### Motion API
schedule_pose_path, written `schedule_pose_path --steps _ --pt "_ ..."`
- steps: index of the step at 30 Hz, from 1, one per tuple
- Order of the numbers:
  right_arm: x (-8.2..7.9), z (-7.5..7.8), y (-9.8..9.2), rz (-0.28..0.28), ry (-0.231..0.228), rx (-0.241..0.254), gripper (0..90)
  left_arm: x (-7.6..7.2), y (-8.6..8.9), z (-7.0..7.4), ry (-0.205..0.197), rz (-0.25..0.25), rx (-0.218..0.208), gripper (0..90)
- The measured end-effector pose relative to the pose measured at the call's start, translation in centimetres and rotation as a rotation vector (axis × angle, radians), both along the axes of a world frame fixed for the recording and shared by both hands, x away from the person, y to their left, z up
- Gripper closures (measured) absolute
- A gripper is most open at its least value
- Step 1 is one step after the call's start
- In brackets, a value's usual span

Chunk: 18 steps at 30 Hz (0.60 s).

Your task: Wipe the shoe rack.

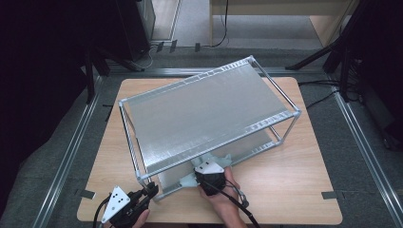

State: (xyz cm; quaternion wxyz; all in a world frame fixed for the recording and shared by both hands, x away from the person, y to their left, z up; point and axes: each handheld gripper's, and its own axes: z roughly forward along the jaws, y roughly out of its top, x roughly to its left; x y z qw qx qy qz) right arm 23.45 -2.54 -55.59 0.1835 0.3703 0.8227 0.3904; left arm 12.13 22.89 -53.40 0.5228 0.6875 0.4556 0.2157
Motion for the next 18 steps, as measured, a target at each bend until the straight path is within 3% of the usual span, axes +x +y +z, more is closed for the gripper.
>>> schedule_pose_path --steps 13,15,18 --pt "5.8 0.8 -10.8 -0.344 -0.005 -0.035 82.2 0.1 0.0 0.0 0.003 -0.001 -0.004 78.1" --pt "6.2 0.7 -11.9 -0.383 0.003 -0.021 82.2 0.1 0.0 0.0 0.004 -0.001 -0.005 78.0" --pt "6.2 0.7 -12.0 -0.382 0.003 -0.015 82.2 0.1 0.0 0.1 0.004 0.001 -0.005 78.0"
